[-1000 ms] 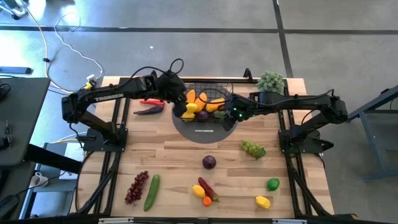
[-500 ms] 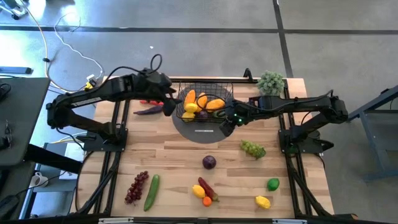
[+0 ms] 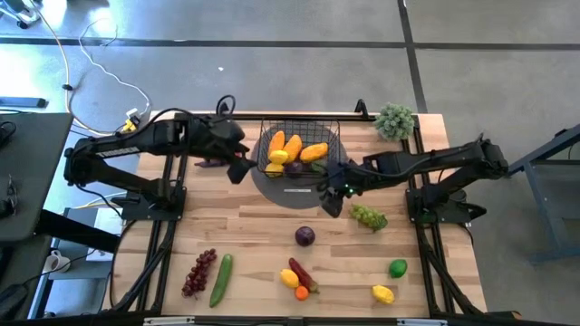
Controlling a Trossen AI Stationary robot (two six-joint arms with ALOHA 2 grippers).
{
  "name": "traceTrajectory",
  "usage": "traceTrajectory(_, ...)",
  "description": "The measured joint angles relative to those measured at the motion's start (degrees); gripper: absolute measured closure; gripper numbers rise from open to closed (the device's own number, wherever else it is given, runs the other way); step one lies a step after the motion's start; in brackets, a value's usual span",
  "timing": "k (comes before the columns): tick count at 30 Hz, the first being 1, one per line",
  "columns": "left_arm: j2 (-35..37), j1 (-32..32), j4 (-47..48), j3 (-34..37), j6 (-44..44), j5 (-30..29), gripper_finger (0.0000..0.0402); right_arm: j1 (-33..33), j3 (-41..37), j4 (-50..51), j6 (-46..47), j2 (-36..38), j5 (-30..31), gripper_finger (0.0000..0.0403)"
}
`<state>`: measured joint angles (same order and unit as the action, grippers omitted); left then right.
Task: Build produce basket
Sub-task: Put the purple plum into the black wire basket
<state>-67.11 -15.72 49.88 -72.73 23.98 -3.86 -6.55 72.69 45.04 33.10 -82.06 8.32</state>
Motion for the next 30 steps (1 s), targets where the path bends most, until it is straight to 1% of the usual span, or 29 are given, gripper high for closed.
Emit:
traceTrajectory(4,0.0,1.44,1.47,0.0,2.63,0.0,0.0124,-1.88,0.0,0.06,-0.72,0.0,-0.85,0.0166)
traceTrajectory(7,0.0,2.28,2.05,0.0,4.76,0.0,0.0124,-3.73,0.0,-0.03,-1.99,-0.02,0.49,0.016)
traceTrajectory(10,0.0,2.96,3.04,0.0,6.91,0.0,0.0124,-5.53,0.0,-0.96,-4.45,-0.02,2.02,0.0155)
traceTrajectory(18,-0.02,4.89,3.51,0.0,9.14,0.0,0.0124,-9.69,0.0,-3.03,-11.0,-0.07,2.64,0.0155)
traceTrajectory(24,-0.02,5.83,3.51,0.0,11.66,-0.05,0.0124,-10.75,0.0,-2.83,-17.14,-0.37,2.43,0.0155)
traceTrajectory(30,-0.02,6.8,3.51,0.0,11.87,-1.77,0.0124,-11.76,0.0,-3.83,-21.41,-0.75,0.13,0.0155)
